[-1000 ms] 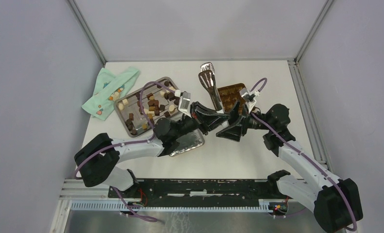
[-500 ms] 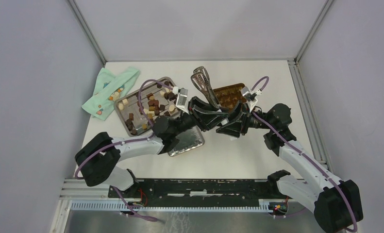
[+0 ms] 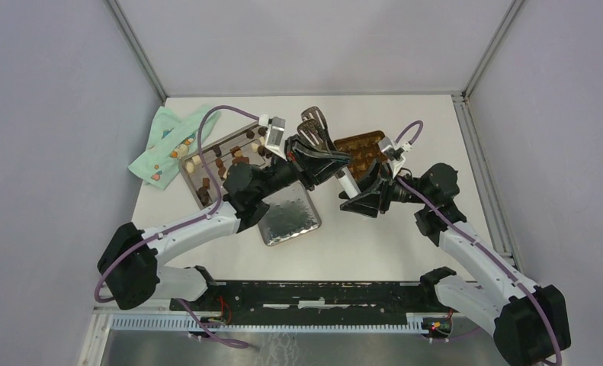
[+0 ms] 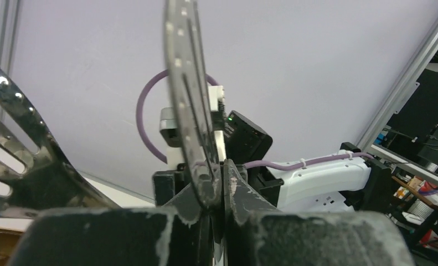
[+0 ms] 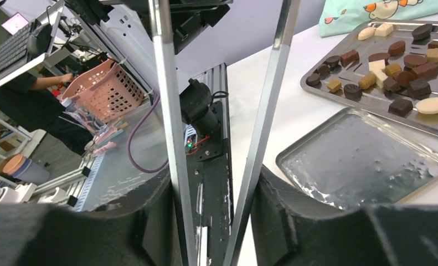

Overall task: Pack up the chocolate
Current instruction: Pick up the clamp from the center of the board.

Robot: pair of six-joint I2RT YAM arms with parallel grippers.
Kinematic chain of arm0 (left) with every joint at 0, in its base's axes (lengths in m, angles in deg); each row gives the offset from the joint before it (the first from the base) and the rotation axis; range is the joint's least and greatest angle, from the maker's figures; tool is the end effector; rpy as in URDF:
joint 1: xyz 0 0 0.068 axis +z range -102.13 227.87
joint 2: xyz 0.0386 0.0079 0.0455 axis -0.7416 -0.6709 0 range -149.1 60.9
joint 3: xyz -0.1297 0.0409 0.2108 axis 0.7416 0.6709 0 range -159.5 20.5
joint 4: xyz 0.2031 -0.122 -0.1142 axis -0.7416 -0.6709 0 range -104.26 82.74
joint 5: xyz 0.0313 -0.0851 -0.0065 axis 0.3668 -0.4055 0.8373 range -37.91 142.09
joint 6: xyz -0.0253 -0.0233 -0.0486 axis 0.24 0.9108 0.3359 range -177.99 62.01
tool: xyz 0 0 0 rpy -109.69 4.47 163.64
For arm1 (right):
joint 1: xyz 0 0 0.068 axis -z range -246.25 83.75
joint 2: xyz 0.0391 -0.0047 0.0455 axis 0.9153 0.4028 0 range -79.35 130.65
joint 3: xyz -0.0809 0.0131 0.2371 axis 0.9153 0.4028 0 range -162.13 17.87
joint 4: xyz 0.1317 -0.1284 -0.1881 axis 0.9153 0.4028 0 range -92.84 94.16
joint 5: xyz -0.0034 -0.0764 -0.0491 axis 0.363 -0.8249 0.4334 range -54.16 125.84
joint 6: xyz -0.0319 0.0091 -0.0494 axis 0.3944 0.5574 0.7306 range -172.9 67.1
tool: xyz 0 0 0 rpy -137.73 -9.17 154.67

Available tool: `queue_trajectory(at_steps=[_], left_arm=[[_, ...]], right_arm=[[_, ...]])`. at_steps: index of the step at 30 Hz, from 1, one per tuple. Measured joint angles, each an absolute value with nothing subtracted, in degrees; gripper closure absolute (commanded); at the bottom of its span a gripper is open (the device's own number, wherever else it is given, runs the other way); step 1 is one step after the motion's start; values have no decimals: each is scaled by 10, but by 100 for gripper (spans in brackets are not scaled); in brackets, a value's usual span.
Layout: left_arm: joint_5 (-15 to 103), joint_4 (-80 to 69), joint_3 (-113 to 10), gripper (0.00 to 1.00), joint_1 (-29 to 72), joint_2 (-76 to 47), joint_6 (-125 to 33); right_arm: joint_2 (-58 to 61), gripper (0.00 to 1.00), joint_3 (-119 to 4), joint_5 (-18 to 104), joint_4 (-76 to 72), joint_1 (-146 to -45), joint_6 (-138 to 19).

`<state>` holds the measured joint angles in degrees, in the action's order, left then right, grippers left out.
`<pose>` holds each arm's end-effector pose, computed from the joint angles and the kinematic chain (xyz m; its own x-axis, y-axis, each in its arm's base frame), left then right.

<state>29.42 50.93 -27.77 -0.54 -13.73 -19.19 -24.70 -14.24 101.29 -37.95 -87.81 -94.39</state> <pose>0.1872 -0.2360 0.3506 -0.2959 -0.5377 -0.7895 0.9266 0.0393 -0.3740 0.1912 0.1183 0.2912 -0.4965 0.0998 -0.8623 -0.8670 -0.0079 0.4983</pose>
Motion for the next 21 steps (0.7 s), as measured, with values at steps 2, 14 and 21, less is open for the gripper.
queue_trajectory(at_steps=[2,14,21], left_arm=[[291,516,-278,98,-6,-137,-183],[302,691,-231,98,-20,-200,-125],[334,749,-200,98,-27,-200,-120]], right_arm=[[-246,37,-142,1012,-377,-876,-939],[-191,16,-161,1013,-461,-889,-1034],[-177,2,-174,1012,-505,-893,-1074]])
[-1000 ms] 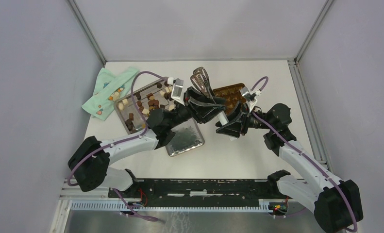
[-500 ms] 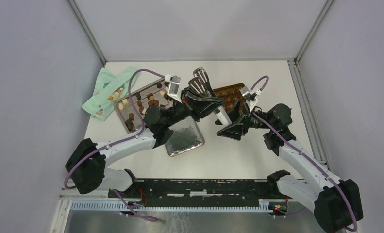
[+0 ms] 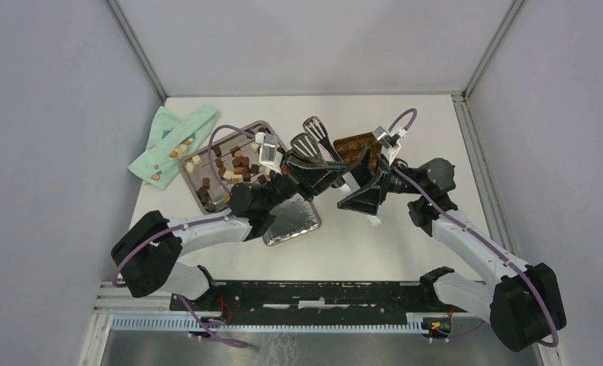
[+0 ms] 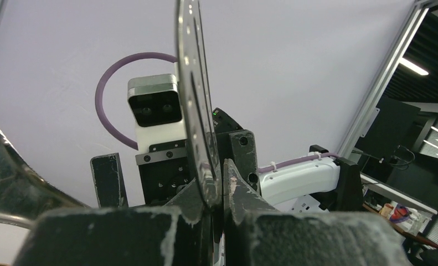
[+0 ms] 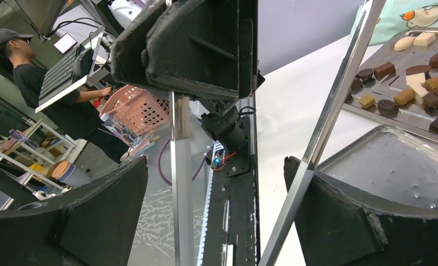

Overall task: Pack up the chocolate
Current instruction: Pick up the clamp from the center of the board.

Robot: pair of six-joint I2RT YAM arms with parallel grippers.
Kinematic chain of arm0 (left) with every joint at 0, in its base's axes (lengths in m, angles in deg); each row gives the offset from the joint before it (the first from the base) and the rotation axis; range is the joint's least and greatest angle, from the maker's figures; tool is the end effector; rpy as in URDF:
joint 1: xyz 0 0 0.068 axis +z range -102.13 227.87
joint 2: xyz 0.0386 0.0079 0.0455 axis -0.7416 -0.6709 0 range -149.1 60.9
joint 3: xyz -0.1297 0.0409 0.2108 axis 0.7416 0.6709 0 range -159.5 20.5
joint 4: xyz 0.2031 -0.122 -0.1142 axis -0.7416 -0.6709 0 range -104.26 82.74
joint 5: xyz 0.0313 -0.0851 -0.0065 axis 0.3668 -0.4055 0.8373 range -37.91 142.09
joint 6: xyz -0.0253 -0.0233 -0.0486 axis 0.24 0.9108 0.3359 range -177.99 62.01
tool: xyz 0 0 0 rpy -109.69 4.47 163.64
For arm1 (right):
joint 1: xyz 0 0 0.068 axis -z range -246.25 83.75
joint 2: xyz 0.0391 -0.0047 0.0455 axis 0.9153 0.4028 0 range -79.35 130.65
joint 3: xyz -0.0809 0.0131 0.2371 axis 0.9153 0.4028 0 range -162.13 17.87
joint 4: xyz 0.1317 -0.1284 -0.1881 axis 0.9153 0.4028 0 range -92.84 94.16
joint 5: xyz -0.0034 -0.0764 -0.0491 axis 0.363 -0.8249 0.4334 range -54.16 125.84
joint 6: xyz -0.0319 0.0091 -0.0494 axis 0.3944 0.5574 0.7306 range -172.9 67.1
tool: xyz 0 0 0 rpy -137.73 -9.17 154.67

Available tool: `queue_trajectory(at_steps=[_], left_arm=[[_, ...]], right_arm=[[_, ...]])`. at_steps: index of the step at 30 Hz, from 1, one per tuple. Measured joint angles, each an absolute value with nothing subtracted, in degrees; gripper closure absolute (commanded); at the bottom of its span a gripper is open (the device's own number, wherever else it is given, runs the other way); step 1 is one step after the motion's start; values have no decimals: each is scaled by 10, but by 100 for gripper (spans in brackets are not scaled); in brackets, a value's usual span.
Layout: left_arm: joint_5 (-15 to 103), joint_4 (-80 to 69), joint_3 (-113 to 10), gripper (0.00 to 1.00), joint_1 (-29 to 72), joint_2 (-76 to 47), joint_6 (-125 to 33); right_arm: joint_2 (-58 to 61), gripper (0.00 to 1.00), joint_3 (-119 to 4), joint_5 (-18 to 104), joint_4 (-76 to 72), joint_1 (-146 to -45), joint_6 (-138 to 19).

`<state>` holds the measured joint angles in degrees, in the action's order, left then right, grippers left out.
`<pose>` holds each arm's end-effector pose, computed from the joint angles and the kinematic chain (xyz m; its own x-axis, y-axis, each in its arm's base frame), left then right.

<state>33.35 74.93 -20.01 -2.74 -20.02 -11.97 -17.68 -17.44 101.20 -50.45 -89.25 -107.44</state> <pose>0.1762 -0.2365 0.3143 -0.3425 -0.6567 -0.6719 0.9180 -0.0818 -0.3880 0.2046 0.1300 0.3035 -0.5743 0.1252 -0.8090 -0.8186 -0.0847 0.5680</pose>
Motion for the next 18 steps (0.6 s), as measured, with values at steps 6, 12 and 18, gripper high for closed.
queue_trajectory(at_steps=[6,12,18], left_arm=[[351,769,-191,98,-29,-201,-119],[371,773,-188,98,-29,-202,-119],[386,772,-182,98,-34,-205,-119]], right_arm=[[-172,2,-179,1012,-508,-894,-1081],[-172,12,-204,1007,-445,-894,-1033],[-173,27,-207,996,-399,-894,-995]])
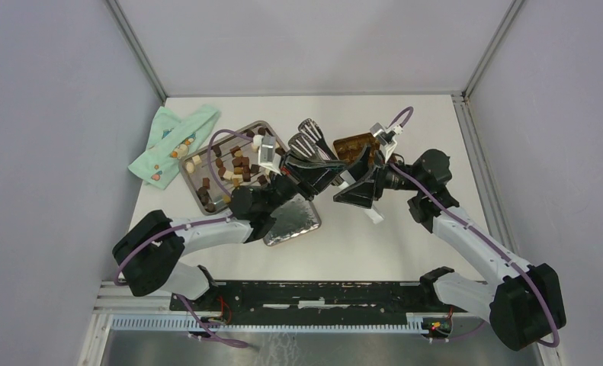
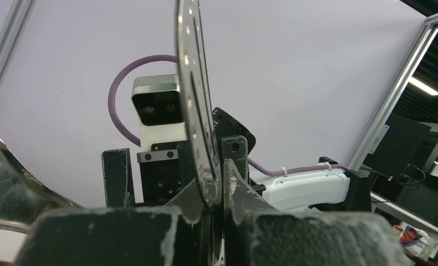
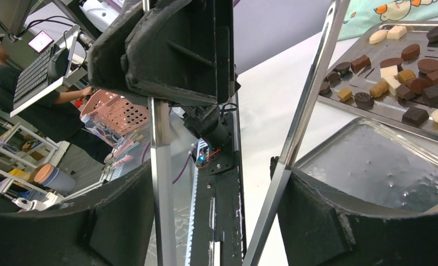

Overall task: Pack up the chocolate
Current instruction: Pick up the clamp from the center of the board.

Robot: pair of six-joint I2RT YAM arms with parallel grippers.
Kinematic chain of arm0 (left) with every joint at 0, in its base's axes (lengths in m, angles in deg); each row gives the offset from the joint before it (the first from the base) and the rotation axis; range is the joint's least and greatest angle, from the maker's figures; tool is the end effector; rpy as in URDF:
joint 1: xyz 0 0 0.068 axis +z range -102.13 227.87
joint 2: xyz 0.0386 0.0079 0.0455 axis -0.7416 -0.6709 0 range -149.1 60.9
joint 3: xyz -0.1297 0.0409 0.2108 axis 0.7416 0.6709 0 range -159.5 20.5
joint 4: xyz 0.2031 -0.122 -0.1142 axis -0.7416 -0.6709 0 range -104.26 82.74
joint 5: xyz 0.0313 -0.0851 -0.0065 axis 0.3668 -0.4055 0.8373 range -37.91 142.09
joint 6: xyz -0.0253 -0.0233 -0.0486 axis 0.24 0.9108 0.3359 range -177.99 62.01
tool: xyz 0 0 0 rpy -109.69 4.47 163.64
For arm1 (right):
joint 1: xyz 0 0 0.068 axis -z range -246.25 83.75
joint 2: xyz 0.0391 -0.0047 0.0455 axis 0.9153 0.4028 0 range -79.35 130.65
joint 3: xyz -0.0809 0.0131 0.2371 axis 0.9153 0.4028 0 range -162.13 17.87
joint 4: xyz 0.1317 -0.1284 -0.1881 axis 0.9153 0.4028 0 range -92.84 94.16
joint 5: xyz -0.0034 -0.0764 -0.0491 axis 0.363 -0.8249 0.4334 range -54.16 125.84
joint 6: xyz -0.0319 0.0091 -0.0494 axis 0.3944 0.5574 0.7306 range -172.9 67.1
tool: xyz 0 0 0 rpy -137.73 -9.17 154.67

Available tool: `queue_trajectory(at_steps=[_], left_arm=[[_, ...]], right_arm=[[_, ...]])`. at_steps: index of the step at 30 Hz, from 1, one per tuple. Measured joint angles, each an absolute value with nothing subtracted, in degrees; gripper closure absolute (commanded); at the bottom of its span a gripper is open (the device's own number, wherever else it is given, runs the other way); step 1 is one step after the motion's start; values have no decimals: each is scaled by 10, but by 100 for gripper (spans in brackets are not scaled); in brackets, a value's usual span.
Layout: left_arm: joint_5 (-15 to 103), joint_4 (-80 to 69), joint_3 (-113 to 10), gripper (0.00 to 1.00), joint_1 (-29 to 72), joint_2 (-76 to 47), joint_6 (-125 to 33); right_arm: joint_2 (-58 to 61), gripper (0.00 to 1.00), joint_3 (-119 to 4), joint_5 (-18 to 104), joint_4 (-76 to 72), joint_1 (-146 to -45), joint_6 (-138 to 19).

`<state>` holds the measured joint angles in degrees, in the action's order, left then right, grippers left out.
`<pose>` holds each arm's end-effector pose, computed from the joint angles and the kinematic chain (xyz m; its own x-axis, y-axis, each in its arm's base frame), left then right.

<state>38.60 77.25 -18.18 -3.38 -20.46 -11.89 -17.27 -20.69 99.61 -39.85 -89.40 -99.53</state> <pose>0.1753 -0.2344 0.3065 -0.3354 -0.7015 -0.6288 0.9021 -0.0467 -0.4291 0.2126 0.1335 0.3051 -0.5620 0.1091 -0.8199 -0.8260 -0.0231 0.5632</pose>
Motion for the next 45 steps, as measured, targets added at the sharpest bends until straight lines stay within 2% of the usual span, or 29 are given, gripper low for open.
queue_trajectory(at_steps=[2,5,8,14,21,22,24,31,36,37,39,40,43,45], left_arm=[[386,773,-182,98,-34,-207,-119],[387,773,-181,97,-34,-209,-119],[388,773,-181,91,-34,-210,-119],[396,772,-177,62,-34,-210,-119],[406,757,-158,58,-34,-198,-120],[412,749,-154,51,-34,-185,-120],[414,746,-152,46,-34,-180,-120],[418,672,-95,44,-34,-81,-146],[433,508,-51,44,-34,74,-190],[442,461,-41,44,-34,114,-202],[471,342,-25,44,-34,202,-223],[492,282,-20,44,-34,240,-231],[549,129,-16,44,-34,320,-240],[581,33,-15,44,-34,362,-240]], right_arm=[[-173,33,-207,993,-392,-894,-992],[-173,35,-207,990,-387,-894,-989],[-174,37,-207,990,-387,-894,-988],[-179,38,-207,990,-387,-894,-987],[-182,38,-207,990,-386,-894,-987],[-182,38,-207,990,-385,-894,-987],[-182,39,-207,990,-385,-894,-987],[-187,39,-207,990,-374,-879,-976],[-198,41,-207,989,-327,-859,-926],[-201,44,-209,987,-305,-854,-904],[-204,56,-220,976,-244,-844,-844],[-204,67,-227,965,-209,-840,-810],[-204,90,-244,927,-130,-835,-719],[-205,96,-248,905,-90,-833,-670]])
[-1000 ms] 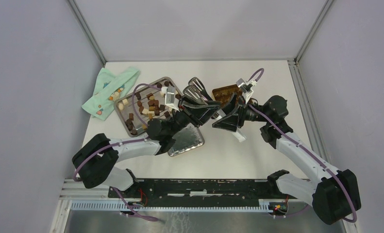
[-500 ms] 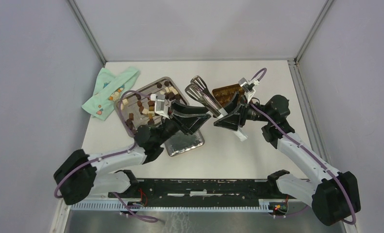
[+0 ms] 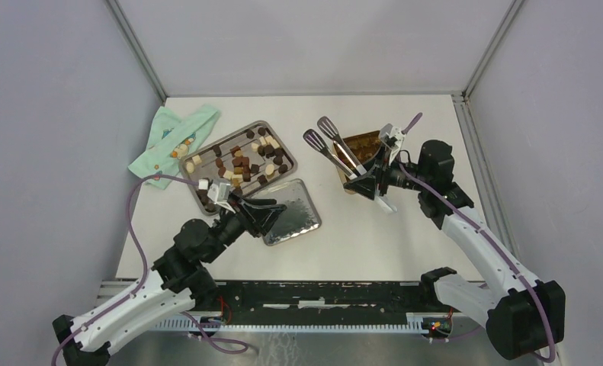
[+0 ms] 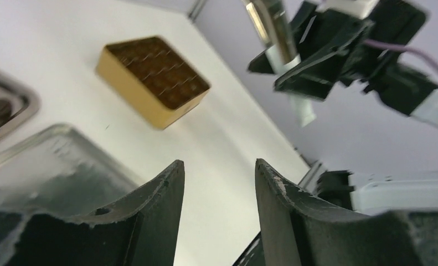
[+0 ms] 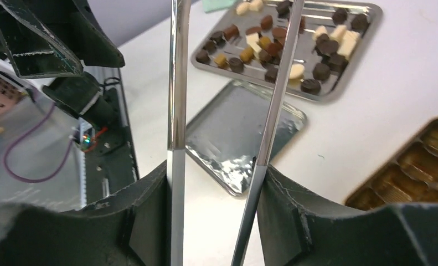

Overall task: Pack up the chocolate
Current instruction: Pick up the clamp from the center of the board, then pick up the fake chocolate from the plate.

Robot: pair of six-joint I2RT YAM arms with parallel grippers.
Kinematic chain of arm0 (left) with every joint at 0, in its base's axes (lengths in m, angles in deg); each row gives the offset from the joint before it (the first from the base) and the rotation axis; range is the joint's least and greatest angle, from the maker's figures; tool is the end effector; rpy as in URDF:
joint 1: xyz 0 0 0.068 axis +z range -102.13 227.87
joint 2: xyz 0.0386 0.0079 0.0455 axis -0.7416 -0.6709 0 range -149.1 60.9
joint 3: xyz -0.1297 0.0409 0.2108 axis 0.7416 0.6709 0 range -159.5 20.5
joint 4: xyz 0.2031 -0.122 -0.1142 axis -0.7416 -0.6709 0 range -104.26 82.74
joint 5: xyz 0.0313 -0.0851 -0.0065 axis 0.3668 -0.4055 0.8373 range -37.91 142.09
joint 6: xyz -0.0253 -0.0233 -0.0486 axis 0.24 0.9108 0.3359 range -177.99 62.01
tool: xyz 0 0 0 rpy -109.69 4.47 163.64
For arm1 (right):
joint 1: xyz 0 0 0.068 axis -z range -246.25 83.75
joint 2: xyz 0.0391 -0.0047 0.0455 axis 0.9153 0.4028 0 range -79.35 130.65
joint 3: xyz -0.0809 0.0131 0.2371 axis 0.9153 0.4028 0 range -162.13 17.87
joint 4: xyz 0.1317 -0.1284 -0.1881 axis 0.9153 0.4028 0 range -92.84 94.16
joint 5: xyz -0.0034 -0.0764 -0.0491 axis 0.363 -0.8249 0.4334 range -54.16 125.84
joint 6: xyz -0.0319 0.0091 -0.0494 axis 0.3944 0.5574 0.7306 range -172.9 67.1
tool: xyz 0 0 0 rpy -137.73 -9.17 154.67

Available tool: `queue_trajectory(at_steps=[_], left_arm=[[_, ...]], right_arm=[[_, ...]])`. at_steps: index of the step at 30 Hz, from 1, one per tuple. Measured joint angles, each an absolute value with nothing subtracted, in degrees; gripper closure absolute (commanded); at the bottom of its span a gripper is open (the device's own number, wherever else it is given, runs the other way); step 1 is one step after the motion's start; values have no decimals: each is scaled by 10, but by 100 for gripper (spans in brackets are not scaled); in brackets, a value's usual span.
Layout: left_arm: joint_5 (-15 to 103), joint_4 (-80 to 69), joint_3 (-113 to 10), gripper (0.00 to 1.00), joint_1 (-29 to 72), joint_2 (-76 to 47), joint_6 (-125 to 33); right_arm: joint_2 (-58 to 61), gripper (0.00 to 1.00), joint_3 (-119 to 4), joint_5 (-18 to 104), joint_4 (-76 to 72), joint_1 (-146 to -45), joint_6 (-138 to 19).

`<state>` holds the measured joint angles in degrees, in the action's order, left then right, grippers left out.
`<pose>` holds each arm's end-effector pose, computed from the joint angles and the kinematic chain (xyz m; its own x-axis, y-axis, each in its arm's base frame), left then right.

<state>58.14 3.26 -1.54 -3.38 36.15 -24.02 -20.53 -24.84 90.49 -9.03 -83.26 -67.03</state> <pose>0.1078 -0.1268 0.2787 -0.3263 -0.4812 -0.8136 0.6365 0.5245 -0.5655 0.2253 0.1062 0.2921 -0.3886 0.0289 -0.9210 -0.8690 0.3209 0.3767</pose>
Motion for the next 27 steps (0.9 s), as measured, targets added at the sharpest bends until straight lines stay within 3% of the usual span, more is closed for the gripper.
queue_trajectory(at_steps=[4,8,11,18,27], left_arm=[[622,-95,2,39,-34,415,-239],[619,-118,49,14,-34,450,-232],[587,-41,103,2,-34,461,-214],[522,210,134,0,-34,334,-208],[424,453,-28,0,-34,41,-210]], right_arm=[[-205,97,-250,877,-35,-826,-608],[-205,94,-250,872,-15,-822,-589],[-205,93,-236,900,-59,-822,-624],[-204,91,-200,978,-195,-831,-777],[-202,88,-200,1028,-291,-868,-895]])
